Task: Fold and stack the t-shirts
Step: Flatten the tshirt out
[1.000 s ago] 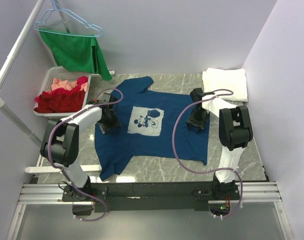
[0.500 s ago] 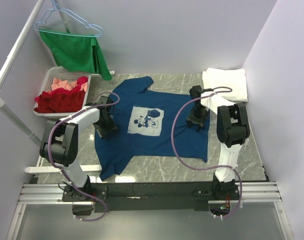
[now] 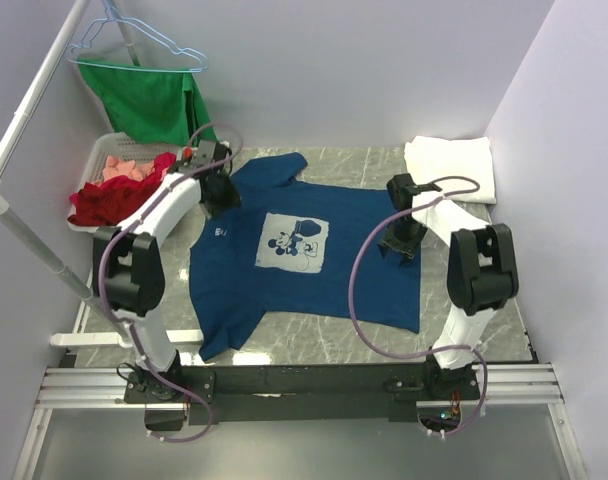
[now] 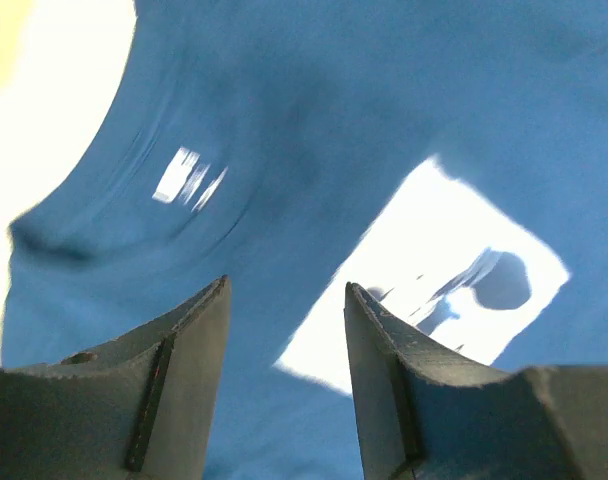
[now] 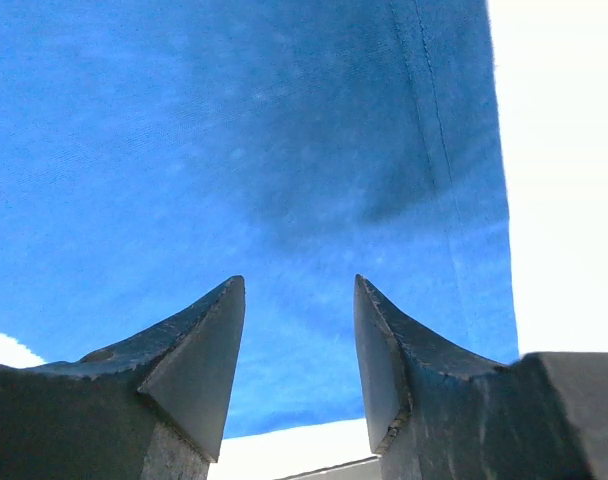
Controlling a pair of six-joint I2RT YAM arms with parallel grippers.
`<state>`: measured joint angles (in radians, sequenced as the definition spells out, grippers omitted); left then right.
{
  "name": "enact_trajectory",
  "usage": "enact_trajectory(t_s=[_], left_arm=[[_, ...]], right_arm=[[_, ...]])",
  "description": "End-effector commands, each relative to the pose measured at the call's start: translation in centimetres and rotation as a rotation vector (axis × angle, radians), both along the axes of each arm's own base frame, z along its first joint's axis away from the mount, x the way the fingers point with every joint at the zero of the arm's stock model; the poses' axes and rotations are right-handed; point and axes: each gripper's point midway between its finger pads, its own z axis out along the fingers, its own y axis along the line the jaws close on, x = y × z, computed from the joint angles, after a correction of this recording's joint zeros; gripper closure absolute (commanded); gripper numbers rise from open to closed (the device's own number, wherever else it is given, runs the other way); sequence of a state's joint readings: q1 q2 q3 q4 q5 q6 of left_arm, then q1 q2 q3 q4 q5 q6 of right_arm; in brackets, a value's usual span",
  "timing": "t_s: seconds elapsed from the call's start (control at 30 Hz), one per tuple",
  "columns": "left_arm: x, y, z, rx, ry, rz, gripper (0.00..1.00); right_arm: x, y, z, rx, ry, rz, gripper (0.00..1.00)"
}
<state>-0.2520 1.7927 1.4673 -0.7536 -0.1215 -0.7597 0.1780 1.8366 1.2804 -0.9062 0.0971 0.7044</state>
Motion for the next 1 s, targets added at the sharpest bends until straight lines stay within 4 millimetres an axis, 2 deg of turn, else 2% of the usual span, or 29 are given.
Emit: enact_trajectory(t_s=[0.0, 0.03, 0.07, 0.1, 0.13, 0.2, 0.23, 0.27, 0.3, 0.33, 0.4, 0.43, 0.57, 0.6, 0.73, 0.97], left_arm=[[5.3, -1.1, 1.8, -0.005, -0.090, -0.029, 0.45], [6.1, -1.4, 0.1, -0.003, -0.061, -0.030, 0.46], [7.6, -1.9, 0.8, -0.013, -0.092, -0.035, 0.46], [8.3, -2.2, 0.4, -0.015, -0.097, -0.038, 0.46], [9.2, -2.7, -1.3, -0.028, -0.081, -0.049, 0.46], [11.0, -3.4, -1.6, -0.043, -0.110, -0.060, 0.45], [11.7, -3.9, -3.3, -0.053, -0.098, -0.076, 0.45], [12.6, -4.2, -3.2, -0.058, -0.115, -0.077, 0.45], [13.1, -4.3, -3.8, -0.060, -0.112, -0.078, 0.45], [13.3, -4.6, -5.5, -0.057, -0.086, -0.087, 0.45], [14.2, -4.9, -5.8, -0.053, -0.091, -0.087, 0.45], [14.2, -4.8, -7.0, -0.046, -0.069, -0.085, 0.45], [14.5, -3.2, -7.9, 0.025, -0.044, -0.017, 0.44], [14.1, -2.1, -8.5, 0.071, -0.019, 0.018, 0.45], [13.6, 0.5, -9.9, 0.108, 0.032, 0.139, 0.47], [13.7, 5.8, -9.5, 0.149, 0.035, 0.300, 0.52]], right_arm=[[1.7, -0.3, 4.2, 0.006, -0.144, -0.030, 0.45], [1.9, -0.4, 4.6, 0.004, -0.157, -0.031, 0.44], [1.9, -0.4, 4.8, 0.003, -0.160, -0.035, 0.44], [2.0, -0.4, 5.0, 0.003, -0.167, -0.035, 0.44], [2.0, -0.4, 5.3, 0.006, -0.174, -0.035, 0.44], [2.0, -0.3, 5.7, 0.009, -0.184, -0.033, 0.43], [2.1, -0.2, 6.2, 0.015, -0.200, -0.031, 0.43], [2.0, -0.3, 6.4, 0.013, -0.207, -0.032, 0.43], [2.0, -0.3, 6.6, 0.014, -0.211, -0.032, 0.43], [2.1, -0.3, 7.0, 0.016, -0.226, -0.031, 0.43], [2.0, -0.4, 7.3, 0.014, -0.229, -0.028, 0.42], [1.9, -0.4, 7.5, 0.012, -0.232, -0.027, 0.42], [1.9, -0.5, 7.8, 0.009, -0.237, -0.026, 0.42], [1.9, -0.5, 7.8, 0.010, -0.239, -0.026, 0.42], [2.1, -0.4, 7.3, 0.011, -0.221, -0.019, 0.42], [3.0, -0.4, 7.1, 0.002, -0.209, -0.005, 0.43]])
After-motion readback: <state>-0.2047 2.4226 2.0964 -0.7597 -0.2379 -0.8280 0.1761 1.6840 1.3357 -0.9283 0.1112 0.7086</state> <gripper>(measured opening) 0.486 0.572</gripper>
